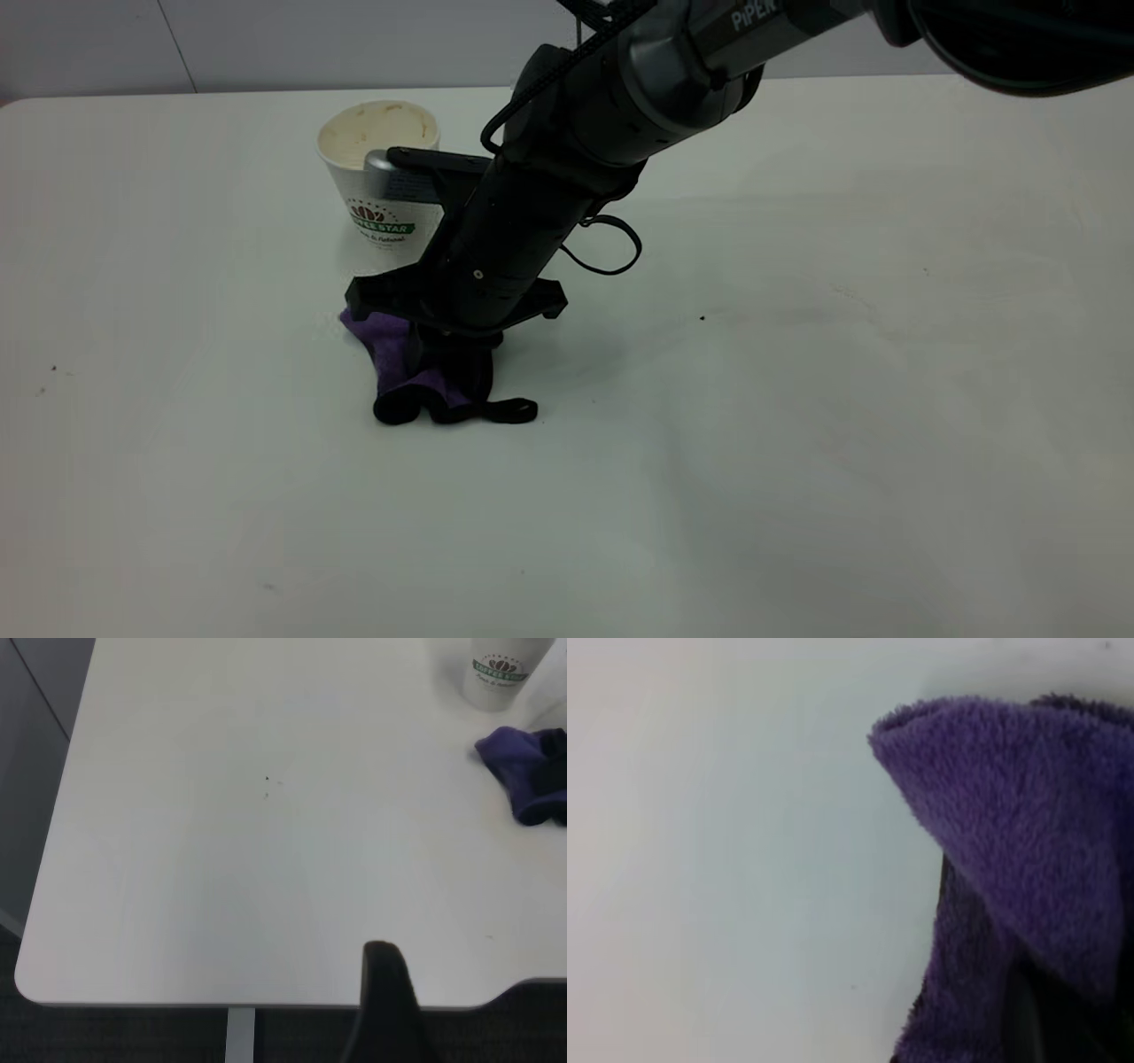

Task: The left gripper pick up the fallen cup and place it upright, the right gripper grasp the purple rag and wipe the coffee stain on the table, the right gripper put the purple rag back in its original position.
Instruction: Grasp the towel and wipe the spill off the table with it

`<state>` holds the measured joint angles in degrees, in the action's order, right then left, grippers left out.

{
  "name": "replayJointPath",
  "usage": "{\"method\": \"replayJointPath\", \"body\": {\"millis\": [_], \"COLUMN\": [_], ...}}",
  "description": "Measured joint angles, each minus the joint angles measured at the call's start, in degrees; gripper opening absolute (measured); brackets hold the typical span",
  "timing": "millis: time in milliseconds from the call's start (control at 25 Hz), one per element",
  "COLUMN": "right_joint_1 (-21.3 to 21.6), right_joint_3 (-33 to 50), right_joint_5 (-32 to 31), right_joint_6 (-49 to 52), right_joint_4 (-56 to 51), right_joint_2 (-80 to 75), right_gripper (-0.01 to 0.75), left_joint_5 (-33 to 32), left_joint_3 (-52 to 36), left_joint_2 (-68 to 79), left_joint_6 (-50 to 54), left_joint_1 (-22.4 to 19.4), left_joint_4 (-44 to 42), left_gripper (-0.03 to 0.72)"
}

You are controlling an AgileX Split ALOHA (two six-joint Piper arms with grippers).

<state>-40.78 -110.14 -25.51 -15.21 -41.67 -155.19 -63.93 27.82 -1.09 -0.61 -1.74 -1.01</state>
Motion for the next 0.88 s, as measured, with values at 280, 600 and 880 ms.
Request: {"method": "replayJointPath", "body": {"millis": [280, 600, 880], "right_joint_1": [2.23, 10.63, 21.59], "right_joint_3": [0.0, -0.06, -0.6], "right_joint_5": [5.31, -0.3, -9.25], "right_joint_6": [0.0, 1.27, 7.17], "right_joint_4": [-0.12, 3.66, 10.43], "right_joint_2": [-0.06, -0.06, 0.6], "right_gripper": [0.064, 0.064, 0.064], "left_joint_5": [0.0, 0.0, 0.0], "left_joint_3": [0.0, 0.0, 0.0], "left_joint_2": [0.0, 0.0, 0.0], "left_joint_6": [0.0, 0.0, 0.0], "left_joint_1": [0.0, 0.0, 0.0], "left_joint_4": [0.0, -0.01, -0.01], "left_gripper": [0.536, 0.536, 0.536]}}
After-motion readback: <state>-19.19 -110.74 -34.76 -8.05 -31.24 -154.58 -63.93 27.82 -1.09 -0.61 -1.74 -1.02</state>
